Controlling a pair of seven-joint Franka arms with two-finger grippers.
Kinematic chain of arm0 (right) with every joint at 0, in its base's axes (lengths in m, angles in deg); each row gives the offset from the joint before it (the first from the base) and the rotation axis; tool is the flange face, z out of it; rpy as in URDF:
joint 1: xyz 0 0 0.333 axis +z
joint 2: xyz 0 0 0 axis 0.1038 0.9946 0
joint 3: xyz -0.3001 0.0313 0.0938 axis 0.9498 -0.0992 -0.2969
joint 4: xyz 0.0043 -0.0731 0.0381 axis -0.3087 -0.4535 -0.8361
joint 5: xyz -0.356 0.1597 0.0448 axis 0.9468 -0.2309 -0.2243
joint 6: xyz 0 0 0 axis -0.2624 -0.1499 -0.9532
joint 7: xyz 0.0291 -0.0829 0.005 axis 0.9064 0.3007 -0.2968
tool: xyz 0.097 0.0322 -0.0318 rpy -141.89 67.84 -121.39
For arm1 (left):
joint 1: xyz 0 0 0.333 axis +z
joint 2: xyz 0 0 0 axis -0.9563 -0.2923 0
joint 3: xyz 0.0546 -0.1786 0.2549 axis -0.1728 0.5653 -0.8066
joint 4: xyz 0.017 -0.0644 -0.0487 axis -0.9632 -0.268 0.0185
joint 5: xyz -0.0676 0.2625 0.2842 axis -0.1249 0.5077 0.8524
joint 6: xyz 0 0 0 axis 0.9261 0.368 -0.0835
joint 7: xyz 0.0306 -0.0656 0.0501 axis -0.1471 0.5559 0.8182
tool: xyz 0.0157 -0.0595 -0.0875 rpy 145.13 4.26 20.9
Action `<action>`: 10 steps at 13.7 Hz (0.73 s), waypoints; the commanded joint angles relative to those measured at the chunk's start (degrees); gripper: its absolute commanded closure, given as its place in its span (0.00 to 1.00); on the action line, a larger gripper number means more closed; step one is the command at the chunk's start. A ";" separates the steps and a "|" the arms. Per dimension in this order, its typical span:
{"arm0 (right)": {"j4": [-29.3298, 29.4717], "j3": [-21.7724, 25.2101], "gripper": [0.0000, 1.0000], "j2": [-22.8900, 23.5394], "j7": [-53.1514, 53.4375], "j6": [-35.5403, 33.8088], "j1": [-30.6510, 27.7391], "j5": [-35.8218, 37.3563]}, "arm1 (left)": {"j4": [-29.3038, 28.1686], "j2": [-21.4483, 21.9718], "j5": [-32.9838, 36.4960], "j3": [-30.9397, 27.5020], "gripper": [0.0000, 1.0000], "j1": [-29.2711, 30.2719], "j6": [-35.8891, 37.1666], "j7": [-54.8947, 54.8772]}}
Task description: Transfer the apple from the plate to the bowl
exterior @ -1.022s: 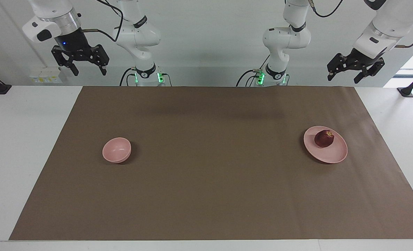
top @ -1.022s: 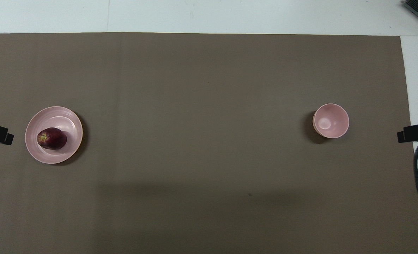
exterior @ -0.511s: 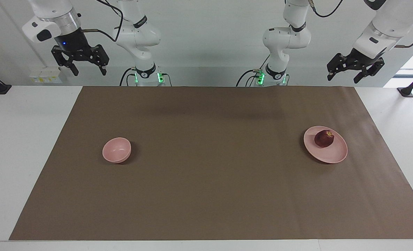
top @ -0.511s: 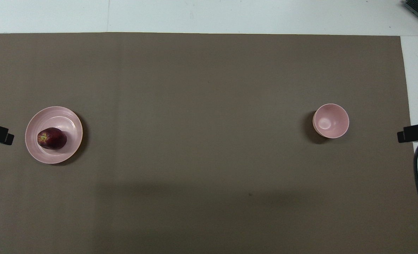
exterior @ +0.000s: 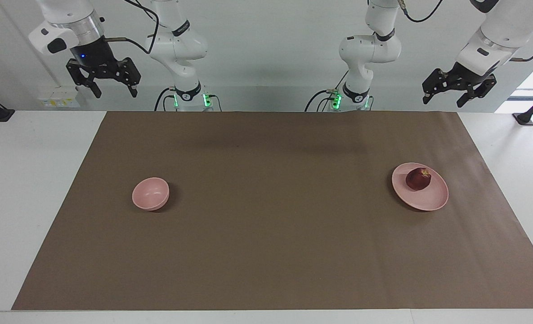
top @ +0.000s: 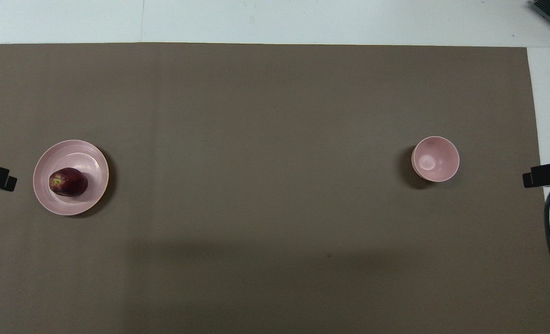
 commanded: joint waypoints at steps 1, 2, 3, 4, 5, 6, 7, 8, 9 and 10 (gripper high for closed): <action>-0.90 -0.22 0.00 -0.62 1.08 0.70 -0.54 0.05 | 0.63 0.04 0.00 -0.41 0.00 0.08 0.11 0.42; -0.90 -0.22 0.00 -0.62 1.08 0.70 -0.54 0.05 | 0.72 -0.40 -0.08 -0.50 0.00 0.17 0.37 0.42; -0.90 -0.22 0.00 -0.62 1.08 0.70 -0.54 0.05 | 0.63 -0.57 0.00 -0.50 0.00 0.17 0.29 0.42; -0.90 -0.22 0.00 -0.62 1.08 0.61 -0.54 0.05 | 0.72 -0.84 -0.08 -0.58 0.00 0.43 0.11 0.42; -0.90 -0.22 0.00 -0.62 1.08 0.70 -0.54 0.05 | 0.72 -1.54 -0.09 -0.50 0.00 0.95 0.11 0.42; -0.90 -0.14 0.00 -0.62 1.08 0.61 -0.54 0.05 | 0.72 -2.15 -0.09 -0.50 0.00 0.96 0.03 0.42; -0.90 -0.13 0.00 -0.62 1.08 0.61 -0.54 0.05 | 0.63 -2.42 -0.09 -0.50 0.00 1.05 -0.24 0.33; -0.90 -0.13 0.00 -0.62 1.08 0.70 -0.54 0.05 | 0.63 -2.86 -0.09 -0.50 0.00 1.48 -0.93 0.33; -0.90 -0.13 0.00 -0.62 1.08 0.70 -0.54 0.05 | 0.20 -2.86 0.00 -0.50 0.00 1.75 -2.07 0.33; -0.90 -0.13 0.00 -0.62 1.08 0.70 -0.54 0.05 | -0.24 -2.95 0.09 -0.58 0.00 1.84 -3.04 0.33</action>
